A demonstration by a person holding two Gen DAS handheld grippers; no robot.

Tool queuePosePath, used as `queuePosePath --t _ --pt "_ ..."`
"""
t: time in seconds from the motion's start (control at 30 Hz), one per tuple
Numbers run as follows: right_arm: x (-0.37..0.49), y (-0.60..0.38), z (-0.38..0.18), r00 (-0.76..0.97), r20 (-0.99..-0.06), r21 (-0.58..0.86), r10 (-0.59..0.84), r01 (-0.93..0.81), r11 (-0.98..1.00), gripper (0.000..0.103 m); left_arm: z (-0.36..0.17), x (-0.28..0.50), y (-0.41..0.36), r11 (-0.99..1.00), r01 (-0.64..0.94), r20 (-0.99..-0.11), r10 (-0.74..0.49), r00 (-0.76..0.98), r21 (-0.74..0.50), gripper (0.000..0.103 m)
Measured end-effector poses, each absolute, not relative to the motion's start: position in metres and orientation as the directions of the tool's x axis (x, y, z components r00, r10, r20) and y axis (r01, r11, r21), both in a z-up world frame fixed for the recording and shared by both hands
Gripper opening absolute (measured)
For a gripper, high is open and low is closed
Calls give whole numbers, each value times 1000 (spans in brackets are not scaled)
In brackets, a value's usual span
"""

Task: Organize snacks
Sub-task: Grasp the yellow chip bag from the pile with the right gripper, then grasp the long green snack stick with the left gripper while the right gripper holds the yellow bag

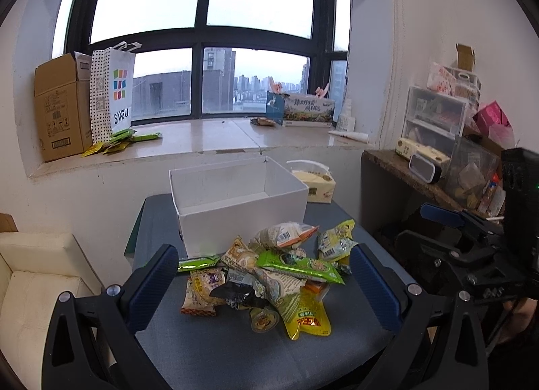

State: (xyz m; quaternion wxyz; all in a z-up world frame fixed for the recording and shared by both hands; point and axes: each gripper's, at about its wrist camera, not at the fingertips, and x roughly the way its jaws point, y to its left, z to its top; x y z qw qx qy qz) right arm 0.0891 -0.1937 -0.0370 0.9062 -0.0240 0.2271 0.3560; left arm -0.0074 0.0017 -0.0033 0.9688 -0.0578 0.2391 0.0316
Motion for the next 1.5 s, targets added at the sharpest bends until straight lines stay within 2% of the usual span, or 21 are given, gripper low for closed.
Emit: queuePosePath --t 0.17,0.4,0.53,0.7,0.73,0.77,0.8,0.83,0.87,1.07,1.23,1.33,1.5 --pt "136 -206 -53 678 -483 119 554 -576 809 103 -4 -9 12 987 -101 -453 35 891 -124 103" --pt "255 -222 -130 551 -694 266 464 -402 876 103 -9 -13 20 984 -120 -397 60 916 -129 103" --pt "287 -216 -168 472 -754 307 456 -359 881 103 -12 -10 20 988 -102 -424 42 904 -119 103" --pt "316 -209 -199 411 -779 389 473 -274 879 103 -17 -9 28 984 -85 -454 5 891 -157 103" --pt "321 -208 -204 398 -775 413 491 -270 870 103 -18 -9 30 982 -85 -458 -2 889 -167 103" --pt "324 -205 -208 387 -771 430 505 -269 862 92 -20 -8 34 980 -88 -465 -6 885 -181 103" --pt "327 -204 -211 376 -772 437 512 -271 858 75 -21 -8 36 977 -97 -471 -3 882 -188 103" --pt "330 -202 -215 349 -770 461 533 -272 844 53 -23 -7 38 976 -105 -476 1 879 -191 103" --pt "330 -203 -215 340 -749 498 568 -276 822 52 -25 -7 40 975 -111 -482 4 876 -193 103" --pt "306 -215 -182 424 -661 515 619 -344 785 50 -37 -6 54 977 -100 -494 -6 869 -187 103" --pt "263 -233 -136 507 -556 504 659 -424 752 50 -57 11 66 981 -85 -552 -27 834 -176 103" --pt "232 -243 -115 529 -489 504 694 -478 719 50 -76 35 74 993 -81 -615 9 788 -89 103" --pt "187 -247 -103 542 -446 463 712 -541 702 50 -102 74 91 996 -13 -674 69 735 88 103"
